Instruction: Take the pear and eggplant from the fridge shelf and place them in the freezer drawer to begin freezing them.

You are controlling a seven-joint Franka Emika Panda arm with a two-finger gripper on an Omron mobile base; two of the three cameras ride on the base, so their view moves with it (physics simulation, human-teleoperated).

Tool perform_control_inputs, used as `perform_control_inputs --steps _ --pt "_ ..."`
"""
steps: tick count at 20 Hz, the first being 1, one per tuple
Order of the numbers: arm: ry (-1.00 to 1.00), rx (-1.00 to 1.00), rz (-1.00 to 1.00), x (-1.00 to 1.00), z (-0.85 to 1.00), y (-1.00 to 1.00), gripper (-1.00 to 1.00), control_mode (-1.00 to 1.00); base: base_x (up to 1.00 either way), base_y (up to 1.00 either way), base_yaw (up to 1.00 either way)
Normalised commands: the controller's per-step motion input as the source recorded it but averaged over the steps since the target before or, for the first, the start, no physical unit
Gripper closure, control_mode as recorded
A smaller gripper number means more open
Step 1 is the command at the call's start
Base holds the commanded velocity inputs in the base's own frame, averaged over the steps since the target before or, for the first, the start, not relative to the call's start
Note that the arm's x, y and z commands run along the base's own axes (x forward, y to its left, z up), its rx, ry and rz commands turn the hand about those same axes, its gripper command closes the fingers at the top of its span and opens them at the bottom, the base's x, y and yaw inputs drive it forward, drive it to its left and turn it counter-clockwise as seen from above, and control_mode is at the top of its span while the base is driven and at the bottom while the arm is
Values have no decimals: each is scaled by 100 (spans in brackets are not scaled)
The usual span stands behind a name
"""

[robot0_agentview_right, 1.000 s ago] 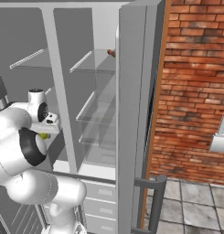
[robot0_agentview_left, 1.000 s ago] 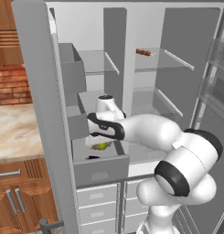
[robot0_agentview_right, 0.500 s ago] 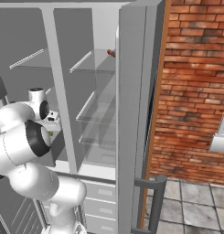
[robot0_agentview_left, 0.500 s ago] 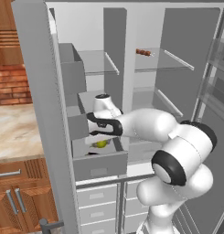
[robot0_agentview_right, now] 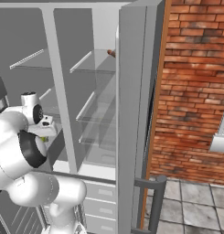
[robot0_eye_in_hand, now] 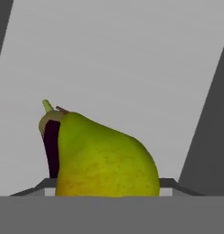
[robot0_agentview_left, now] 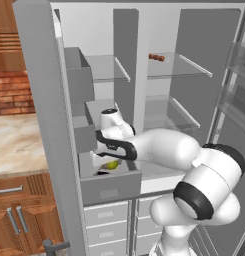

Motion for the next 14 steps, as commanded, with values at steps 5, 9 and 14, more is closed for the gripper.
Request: perform_control_inputs --steps 5,9,14 --pt "3 0 0 -13 -39 15 100 -100 0 0 0" --pt "9 0 0 0 -44 24 -100 -100 0 0 0" --pt "1 0 0 -17 -33 11 -100 -100 0 0 0"
